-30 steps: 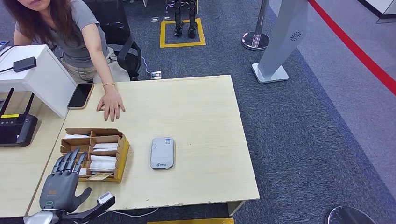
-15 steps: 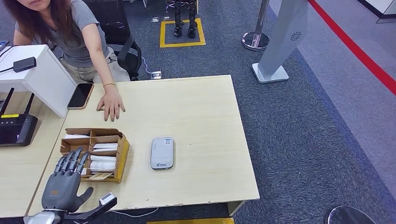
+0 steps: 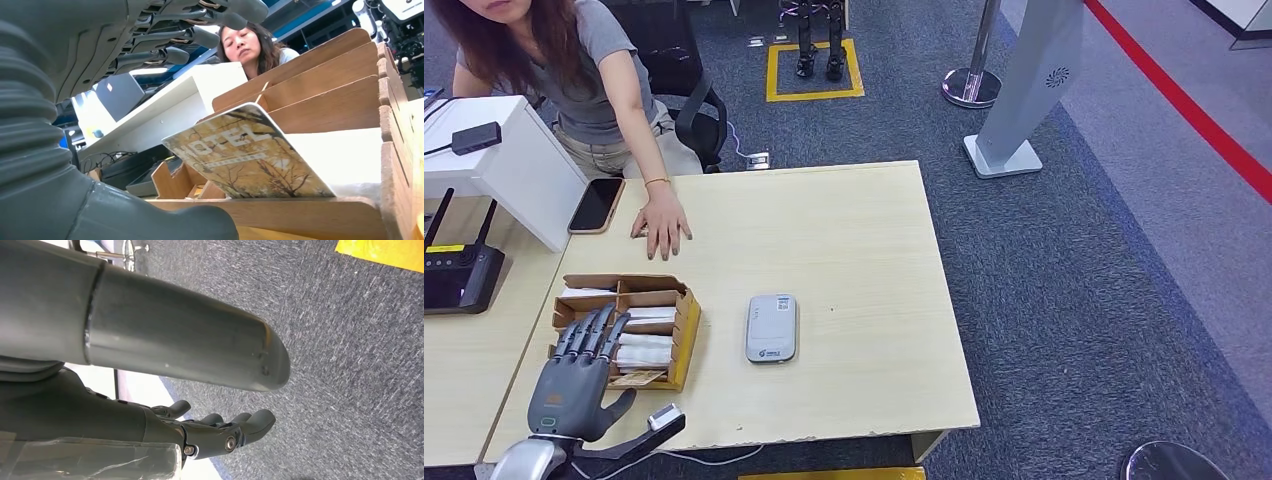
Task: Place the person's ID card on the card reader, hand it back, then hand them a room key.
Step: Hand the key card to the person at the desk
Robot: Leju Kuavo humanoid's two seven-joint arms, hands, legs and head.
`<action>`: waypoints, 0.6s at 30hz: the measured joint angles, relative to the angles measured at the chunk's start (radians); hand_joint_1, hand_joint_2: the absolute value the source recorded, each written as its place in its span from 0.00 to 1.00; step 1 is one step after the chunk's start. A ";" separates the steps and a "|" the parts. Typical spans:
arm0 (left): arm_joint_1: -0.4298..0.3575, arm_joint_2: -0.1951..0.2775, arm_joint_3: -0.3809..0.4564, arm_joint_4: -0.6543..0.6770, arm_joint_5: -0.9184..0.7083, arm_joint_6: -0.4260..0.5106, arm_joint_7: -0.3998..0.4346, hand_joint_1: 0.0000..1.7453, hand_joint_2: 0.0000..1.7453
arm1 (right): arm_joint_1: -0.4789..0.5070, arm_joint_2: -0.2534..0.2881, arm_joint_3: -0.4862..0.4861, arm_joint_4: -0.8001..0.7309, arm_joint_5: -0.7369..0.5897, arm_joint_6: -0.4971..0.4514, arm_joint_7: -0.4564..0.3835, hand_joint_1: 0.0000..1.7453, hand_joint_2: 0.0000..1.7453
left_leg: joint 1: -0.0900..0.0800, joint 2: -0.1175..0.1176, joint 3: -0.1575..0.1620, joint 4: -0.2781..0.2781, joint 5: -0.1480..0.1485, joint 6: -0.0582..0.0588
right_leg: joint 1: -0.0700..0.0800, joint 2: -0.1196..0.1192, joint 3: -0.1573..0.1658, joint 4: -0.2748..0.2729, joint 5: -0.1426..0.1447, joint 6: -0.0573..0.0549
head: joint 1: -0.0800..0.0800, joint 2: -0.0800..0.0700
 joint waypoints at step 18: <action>-0.036 -0.017 -0.027 0.028 -0.004 -0.001 -0.008 0.50 1.00 | -0.003 0.000 0.000 0.000 0.003 0.004 0.000 0.00 0.00 | 0.000 0.000 0.000 0.000 0.000 0.000 | 0.000 0.000 0.000 0.000 0.000 0.000 | 0.000 0.000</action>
